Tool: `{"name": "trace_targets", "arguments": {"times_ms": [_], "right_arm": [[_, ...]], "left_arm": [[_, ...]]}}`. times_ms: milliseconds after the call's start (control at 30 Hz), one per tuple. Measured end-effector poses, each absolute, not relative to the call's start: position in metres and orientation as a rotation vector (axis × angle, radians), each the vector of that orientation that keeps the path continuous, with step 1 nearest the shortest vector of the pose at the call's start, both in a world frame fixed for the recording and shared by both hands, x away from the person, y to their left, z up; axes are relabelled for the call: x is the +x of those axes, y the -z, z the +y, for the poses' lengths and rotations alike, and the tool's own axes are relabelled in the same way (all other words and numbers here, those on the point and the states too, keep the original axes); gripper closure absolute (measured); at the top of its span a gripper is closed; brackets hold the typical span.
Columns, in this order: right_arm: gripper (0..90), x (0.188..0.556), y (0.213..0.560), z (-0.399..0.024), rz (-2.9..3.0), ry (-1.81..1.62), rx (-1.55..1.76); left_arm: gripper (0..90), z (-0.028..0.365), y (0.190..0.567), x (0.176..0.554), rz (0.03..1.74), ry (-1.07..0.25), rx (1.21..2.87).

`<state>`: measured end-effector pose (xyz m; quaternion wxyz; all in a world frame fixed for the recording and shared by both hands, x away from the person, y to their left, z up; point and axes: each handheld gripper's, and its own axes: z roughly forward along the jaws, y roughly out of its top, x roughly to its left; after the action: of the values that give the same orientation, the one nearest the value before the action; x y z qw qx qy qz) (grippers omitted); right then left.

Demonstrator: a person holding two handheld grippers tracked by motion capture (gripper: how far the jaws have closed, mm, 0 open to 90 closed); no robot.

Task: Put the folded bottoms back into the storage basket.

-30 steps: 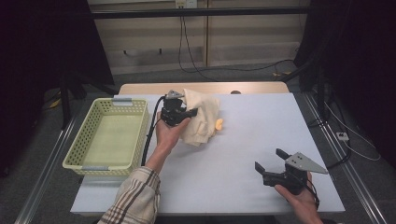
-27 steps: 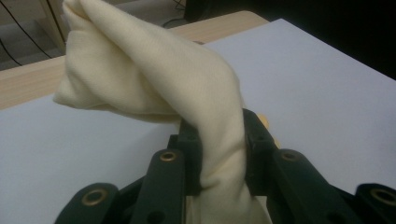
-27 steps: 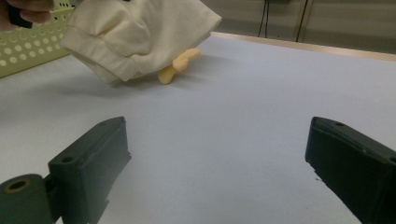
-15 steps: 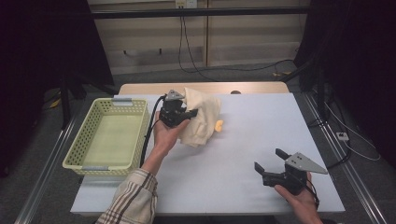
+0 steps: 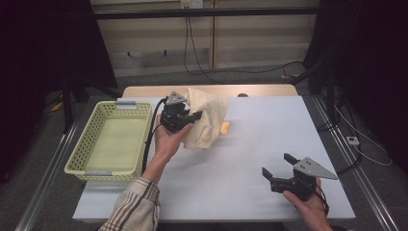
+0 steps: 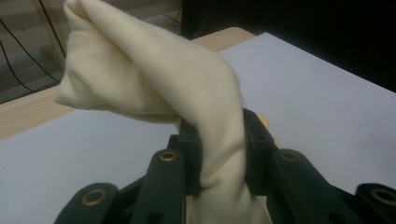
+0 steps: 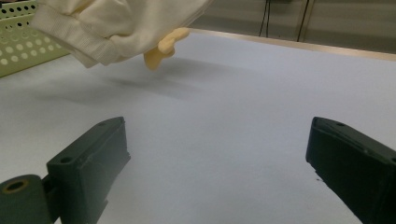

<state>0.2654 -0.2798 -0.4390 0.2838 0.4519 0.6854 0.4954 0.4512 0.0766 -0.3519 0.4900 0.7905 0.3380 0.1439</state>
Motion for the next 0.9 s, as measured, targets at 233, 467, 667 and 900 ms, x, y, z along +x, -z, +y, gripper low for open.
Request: {"name": "trace_targets", "arguments": {"times_ms": [233,467,667,900], "right_arm": [[5.1,0.265,0.439,-0.280,1.833,-1.328,1.209],[4.9,0.265,0.439,-0.279,1.836,-1.328,1.206],[4.8,0.266,0.439,-0.280,1.834,-1.329,1.203],[4.8,0.266,0.439,-0.279,1.834,-1.328,1.203]], "left_arm": [[74.2,0.085,0.348,0.445,0.826,-0.353,1.897],[74.2,0.096,0.342,0.437,0.823,-0.364,1.887],[74.2,0.103,0.338,0.433,0.821,-0.381,1.880],[74.2,0.113,0.331,0.427,0.827,-0.377,1.843]]}}
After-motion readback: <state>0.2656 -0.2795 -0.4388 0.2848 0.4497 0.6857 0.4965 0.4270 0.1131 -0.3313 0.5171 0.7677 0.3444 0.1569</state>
